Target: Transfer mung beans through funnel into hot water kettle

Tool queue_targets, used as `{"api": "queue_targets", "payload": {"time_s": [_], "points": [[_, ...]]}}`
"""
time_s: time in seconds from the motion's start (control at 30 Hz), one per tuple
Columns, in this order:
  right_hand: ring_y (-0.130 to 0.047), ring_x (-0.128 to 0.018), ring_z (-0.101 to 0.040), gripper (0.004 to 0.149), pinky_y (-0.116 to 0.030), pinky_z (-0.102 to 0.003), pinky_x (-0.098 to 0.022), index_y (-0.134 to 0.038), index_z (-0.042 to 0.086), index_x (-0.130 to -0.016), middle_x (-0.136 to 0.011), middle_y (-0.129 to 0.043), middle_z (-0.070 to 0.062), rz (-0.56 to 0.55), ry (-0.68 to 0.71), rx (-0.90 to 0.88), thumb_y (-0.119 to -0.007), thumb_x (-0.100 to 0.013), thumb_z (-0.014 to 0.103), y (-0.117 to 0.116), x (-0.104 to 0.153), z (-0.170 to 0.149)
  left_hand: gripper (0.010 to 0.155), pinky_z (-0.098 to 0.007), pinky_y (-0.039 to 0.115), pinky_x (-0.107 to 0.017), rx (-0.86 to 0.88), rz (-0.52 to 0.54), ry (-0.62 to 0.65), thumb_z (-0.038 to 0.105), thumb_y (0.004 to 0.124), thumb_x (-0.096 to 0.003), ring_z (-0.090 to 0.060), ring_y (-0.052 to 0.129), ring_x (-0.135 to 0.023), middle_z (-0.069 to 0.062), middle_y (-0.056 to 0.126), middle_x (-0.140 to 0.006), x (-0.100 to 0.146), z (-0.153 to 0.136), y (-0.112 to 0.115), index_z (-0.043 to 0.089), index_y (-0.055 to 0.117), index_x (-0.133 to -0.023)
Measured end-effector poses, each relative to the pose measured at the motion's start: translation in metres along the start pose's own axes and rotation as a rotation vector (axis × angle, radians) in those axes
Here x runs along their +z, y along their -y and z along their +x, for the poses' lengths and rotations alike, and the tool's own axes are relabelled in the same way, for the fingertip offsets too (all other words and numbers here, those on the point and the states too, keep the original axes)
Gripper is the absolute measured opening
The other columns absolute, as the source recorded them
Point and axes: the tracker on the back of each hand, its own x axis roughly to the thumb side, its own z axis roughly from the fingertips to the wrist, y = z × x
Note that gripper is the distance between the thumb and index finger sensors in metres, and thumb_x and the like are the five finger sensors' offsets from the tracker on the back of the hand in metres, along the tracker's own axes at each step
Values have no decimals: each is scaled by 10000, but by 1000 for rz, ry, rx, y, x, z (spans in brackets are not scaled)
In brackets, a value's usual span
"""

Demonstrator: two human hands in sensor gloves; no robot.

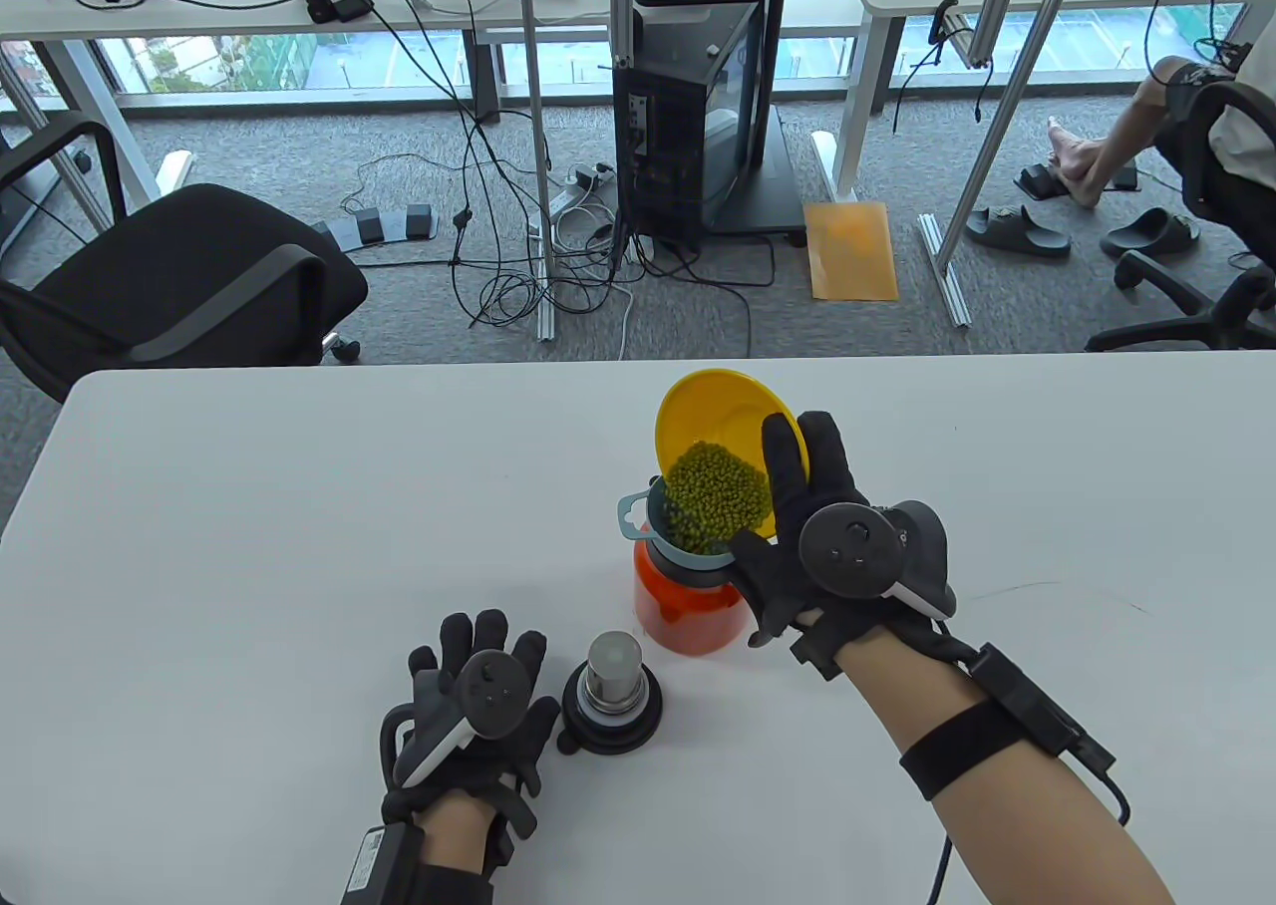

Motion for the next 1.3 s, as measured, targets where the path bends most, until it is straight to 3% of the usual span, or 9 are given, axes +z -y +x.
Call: {"api": "queue_targets", "payload": {"time_s": [0.7,1.03,1.3], "points": [[-475,-864,-593,1102,-493,-684,-586,-79,47,-1046,-960,35,-340,-59,245,370,-957,-418,268,2,4,25,721,-679,64,-694,12,-1,-1,513,692,-485,-387,-37,-1025,-42,49,-1147,0,-1,0,330,347,-1091],[-597,-869,-558,1045,-553,-670,-597,-125,-2,-1038,-962,-58,-389,-128,-205,-156,-920,-440,318,31,5,-30,721,-679,65,-694,18,-1,-1,514,691,-484,-387,-37,-1025,-41,50,-1147,0,-1,-1,330,348,-1091],[-617,-841,-567,1014,-566,-681,-568,-177,-28,-1041,-965,-131,-412,-122,-461,-281,-910,-445,339,32,35,-95,720,-679,66,-694,15,-2,1,515,690,-483,-387,-36,-1025,-42,49,-1147,0,-1,-1,331,350,-1091]]}}
